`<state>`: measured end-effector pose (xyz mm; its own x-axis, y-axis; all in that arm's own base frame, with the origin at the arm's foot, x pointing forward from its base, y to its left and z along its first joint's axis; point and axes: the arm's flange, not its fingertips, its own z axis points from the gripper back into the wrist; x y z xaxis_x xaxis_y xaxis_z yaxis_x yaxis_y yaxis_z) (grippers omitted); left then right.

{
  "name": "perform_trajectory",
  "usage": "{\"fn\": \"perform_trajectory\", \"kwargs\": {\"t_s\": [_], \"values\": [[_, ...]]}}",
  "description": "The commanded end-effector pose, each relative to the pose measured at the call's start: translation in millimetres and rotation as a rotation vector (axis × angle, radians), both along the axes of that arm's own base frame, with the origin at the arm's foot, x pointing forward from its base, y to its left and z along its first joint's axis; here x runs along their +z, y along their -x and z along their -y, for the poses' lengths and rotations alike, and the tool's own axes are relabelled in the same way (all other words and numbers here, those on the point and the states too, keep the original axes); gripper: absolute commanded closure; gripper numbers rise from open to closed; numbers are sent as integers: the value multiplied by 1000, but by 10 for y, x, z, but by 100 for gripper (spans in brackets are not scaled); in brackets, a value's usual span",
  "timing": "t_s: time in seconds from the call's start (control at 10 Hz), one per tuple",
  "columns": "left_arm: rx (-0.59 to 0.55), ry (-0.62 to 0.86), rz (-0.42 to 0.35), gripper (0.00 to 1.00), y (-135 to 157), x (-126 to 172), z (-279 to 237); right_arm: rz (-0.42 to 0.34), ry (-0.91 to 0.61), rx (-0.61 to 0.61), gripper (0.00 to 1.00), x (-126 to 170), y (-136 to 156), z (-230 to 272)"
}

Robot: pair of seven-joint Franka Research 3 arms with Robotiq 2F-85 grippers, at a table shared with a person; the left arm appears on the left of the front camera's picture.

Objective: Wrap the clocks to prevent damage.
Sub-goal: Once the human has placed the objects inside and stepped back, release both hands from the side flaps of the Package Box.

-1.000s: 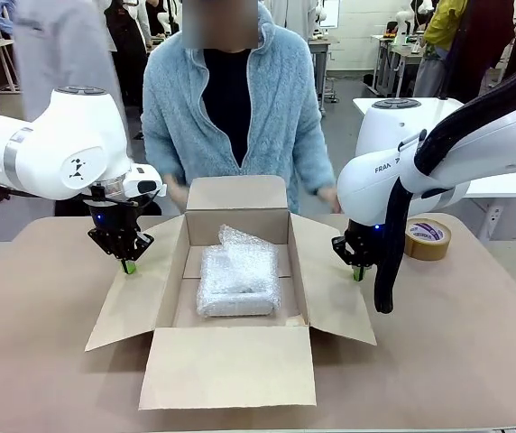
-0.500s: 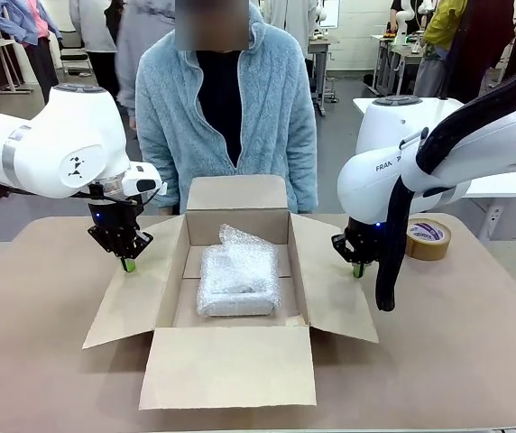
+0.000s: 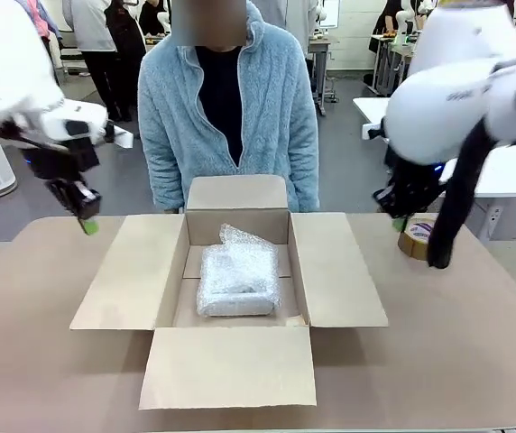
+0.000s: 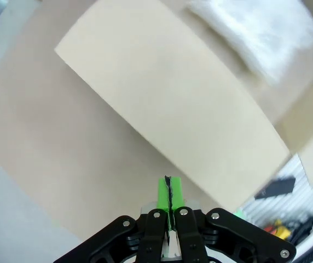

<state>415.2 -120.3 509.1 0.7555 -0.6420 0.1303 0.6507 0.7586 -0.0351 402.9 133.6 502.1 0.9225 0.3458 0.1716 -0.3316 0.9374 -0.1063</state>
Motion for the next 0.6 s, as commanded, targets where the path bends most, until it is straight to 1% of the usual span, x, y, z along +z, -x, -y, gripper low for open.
{"fn": "perform_trajectory", "kwargs": {"t_s": [0.0,0.1,0.2,0.4,0.5], "values": [[-134,26,-91,100,93,151,-273,-35,-12,115,99,115,191,196],[-116,26,-78,100,58,175,-344,-43,4,3,99,84,155,220],[-71,18,-34,100,118,136,-167,-10,9,57,99,165,126,118],[-71,18,-34,100,118,136,-167,-10,9,57,99,165,126,118],[-100,23,-57,100,148,186,-285,-10,9,57,99,165,126,118]]}}
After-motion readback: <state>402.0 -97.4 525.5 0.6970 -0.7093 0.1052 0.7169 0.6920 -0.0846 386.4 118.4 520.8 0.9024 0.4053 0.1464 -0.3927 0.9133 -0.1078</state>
